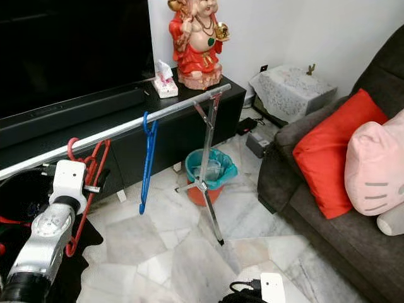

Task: Hang hanger

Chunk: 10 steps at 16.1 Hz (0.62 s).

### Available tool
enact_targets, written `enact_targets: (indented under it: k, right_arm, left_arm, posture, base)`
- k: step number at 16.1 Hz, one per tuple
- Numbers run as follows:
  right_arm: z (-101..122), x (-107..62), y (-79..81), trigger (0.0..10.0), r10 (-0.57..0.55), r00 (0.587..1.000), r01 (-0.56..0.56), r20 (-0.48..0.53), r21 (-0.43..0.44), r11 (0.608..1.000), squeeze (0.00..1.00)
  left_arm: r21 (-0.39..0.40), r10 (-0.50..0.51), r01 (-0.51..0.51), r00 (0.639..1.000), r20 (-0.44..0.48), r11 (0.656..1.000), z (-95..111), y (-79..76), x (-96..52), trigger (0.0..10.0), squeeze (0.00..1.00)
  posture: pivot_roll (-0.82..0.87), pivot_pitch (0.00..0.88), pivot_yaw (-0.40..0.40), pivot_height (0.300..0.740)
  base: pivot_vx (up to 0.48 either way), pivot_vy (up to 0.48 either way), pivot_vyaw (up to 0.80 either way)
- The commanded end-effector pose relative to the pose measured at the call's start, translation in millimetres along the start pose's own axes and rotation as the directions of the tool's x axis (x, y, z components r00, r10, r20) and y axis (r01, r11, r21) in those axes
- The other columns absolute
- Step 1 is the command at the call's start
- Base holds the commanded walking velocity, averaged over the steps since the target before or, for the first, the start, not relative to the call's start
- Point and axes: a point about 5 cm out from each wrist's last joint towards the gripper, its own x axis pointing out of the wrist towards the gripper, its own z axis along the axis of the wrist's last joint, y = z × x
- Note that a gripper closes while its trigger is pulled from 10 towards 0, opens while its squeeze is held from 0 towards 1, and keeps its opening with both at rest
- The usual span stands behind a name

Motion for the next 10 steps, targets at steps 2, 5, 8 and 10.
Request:
enact_targets:
  k: [2, 5, 8, 10]
  right_arm:
    - [2.6, 0.4, -5.0, 10.0, -0.012, 1.000, 0.012, 0.008, -0.005, 1.000, 0.00]
    - [3.6, 0.6, -3.6, 10.0, -0.006, 1.000, 0.006, 0.010, -0.023, 1.000, 0.00]
    - [5.1, 0.1, 11.8, 10.0, 0.007, 1.000, -0.006, 0.021, -0.028, 1.000, 0.00]
    - [5.6, -0.2, 16.8, 10.0, 0.012, 1.000, -0.012, 0.025, -0.030, 0.999, 0.00]
  left_arm:
    - [0.035, -0.006, 0.007, 1.000, -0.016, 0.999, 0.2, -1.0, 6.9, 10.0, 0.00]
    - [0.055, -0.011, 0.015, 0.998, -0.068, 0.998, -9.0, -0.4, 9.7, 10.0, 0.00]
    - [0.049, -0.022, 0.025, 0.998, -0.062, 0.998, -7.6, -3.0, 12.9, 0.0, 0.00]
    - [0.049, -0.027, 0.030, 0.998, -0.056, 0.998, -6.7, -3.4, 14.0, 0.0, 0.00]
  posture:
    - [0.10, 0.041, -0.093, 0.740]
    - [0.11, 0.043, -0.094, 0.740]
    - [0.11, 0.040, -0.096, 0.740]
    - [0.11, 0.037, -0.098, 0.740]
  base:
    - [0.000, 0.000, 0.00]
    - [0.000, 0.000, 0.00]
    - [0.000, 0.000, 0.00]
    - [0.000, 0.000, 0.00]
